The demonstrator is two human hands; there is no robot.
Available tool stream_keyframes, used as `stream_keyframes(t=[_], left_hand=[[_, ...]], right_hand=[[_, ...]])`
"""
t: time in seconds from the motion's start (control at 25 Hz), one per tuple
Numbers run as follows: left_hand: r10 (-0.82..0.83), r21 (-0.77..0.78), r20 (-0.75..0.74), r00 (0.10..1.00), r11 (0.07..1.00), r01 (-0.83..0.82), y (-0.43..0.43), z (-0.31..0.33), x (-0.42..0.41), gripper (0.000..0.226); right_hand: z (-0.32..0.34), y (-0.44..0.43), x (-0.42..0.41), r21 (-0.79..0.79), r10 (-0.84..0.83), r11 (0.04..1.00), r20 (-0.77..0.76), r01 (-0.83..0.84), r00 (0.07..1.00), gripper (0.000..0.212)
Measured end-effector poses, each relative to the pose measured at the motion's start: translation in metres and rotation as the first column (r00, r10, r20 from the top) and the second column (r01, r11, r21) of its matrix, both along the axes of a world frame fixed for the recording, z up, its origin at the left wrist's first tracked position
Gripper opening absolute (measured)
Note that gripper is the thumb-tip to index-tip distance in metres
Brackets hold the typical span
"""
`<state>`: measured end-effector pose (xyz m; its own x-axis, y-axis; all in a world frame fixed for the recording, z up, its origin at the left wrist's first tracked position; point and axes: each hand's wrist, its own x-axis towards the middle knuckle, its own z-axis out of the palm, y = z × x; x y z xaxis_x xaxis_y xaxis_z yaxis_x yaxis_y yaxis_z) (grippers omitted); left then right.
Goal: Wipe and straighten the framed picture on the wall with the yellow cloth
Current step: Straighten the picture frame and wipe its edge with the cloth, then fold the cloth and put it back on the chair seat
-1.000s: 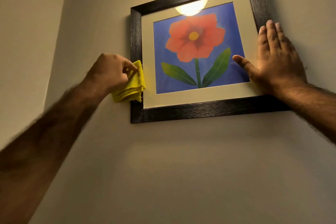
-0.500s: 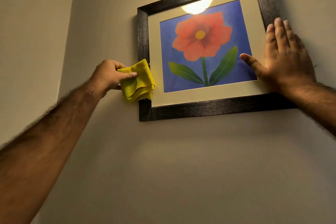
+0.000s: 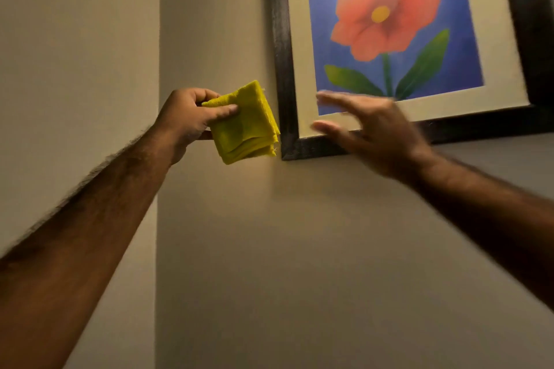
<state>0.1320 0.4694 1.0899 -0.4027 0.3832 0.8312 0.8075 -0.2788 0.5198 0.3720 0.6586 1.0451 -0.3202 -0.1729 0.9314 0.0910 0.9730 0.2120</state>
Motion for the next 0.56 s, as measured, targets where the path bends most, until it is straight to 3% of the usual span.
stream_keyframes(t=[0.04, 0.08, 0.16, 0.24, 0.32, 0.56], left_hand=[[0.006, -0.015, -0.004, 1.0, 1.0, -0.006, -0.008, -0.01, 0.0, 0.038], [0.013, -0.033, -0.008, 1.0, 0.999, -0.013, -0.018, -0.02, -0.001, 0.035], [0.022, -0.089, 0.002, 1.0, 0.996, -0.022, -0.035, -0.043, -0.008, 0.028], [0.06, -0.146, 0.042, 0.997, 0.988, -0.053, -0.052, -0.067, -0.022, 0.028], [0.107, -0.178, 0.102, 0.989, 0.98, -0.088, -0.072, -0.09, -0.041, 0.034], [0.175, -0.231, 0.357, 0.917, 0.968, -0.094, -0.155, -0.171, -0.1, 0.044]], right_hand=[[-0.017, -0.026, -0.027, -0.252, 0.231, 0.946, 0.085, -0.203, 0.969, 0.08], [-0.031, -0.046, -0.053, -0.505, 0.426, 0.805, 0.126, -0.311, 0.896, 0.082], [-0.055, -0.069, -0.098, -0.818, 0.661, 0.482, 0.105, -0.313, 0.743, 0.069], [-0.076, -0.083, -0.136, -0.923, 0.766, 0.237, -0.013, -0.302, 0.643, 0.046], [-0.097, -0.094, -0.167, -0.951, 0.795, 0.056, -0.141, -0.303, 0.59, 0.03], [-0.169, -0.149, -0.249, -0.974, 0.901, -0.213, -0.224, -0.071, 0.371, 0.042]])
